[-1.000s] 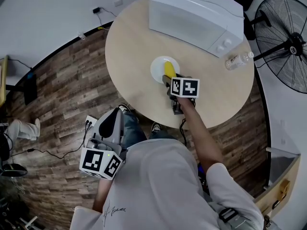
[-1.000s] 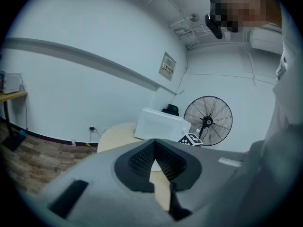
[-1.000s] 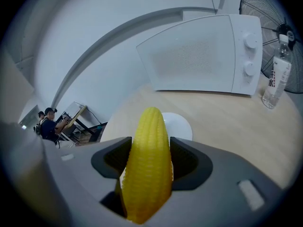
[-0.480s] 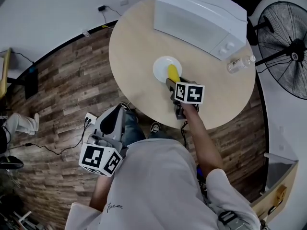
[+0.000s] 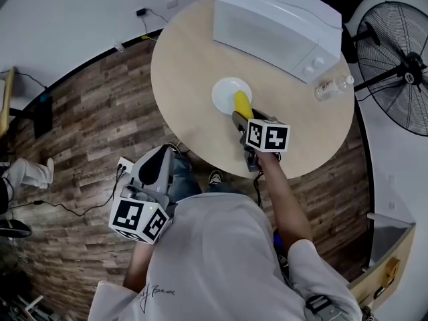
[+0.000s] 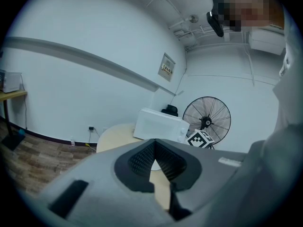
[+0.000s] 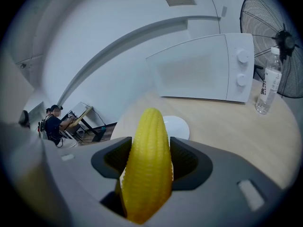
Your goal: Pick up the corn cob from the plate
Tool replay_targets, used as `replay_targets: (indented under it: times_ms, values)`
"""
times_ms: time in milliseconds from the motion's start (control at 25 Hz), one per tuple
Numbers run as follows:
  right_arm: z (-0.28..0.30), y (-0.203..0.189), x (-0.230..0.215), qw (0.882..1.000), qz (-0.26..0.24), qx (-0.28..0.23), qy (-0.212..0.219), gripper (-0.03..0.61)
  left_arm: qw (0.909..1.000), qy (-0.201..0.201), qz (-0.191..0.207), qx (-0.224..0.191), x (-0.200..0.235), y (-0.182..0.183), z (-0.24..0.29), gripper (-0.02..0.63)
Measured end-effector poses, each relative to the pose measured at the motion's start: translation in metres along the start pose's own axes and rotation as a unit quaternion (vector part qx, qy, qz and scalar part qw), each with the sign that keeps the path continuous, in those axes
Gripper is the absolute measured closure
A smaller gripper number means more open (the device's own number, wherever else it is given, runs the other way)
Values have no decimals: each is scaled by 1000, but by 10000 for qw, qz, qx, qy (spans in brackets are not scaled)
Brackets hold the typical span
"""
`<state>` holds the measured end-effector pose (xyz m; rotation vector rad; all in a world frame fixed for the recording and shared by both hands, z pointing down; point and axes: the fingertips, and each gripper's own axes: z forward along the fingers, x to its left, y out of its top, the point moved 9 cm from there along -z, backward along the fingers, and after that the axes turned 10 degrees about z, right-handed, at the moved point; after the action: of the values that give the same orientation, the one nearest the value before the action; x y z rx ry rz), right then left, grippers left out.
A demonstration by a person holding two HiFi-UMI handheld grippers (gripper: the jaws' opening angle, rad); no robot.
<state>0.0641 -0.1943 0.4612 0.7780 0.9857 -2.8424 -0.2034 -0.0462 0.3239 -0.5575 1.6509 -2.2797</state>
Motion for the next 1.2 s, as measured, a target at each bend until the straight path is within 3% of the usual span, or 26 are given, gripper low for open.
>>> replay_targets:
  times_ms: [1200]
  values:
    - [-68, 11, 19, 9962, 35, -562, 670, 310, 9999, 111, -36, 66, 0, -6, 4, 623]
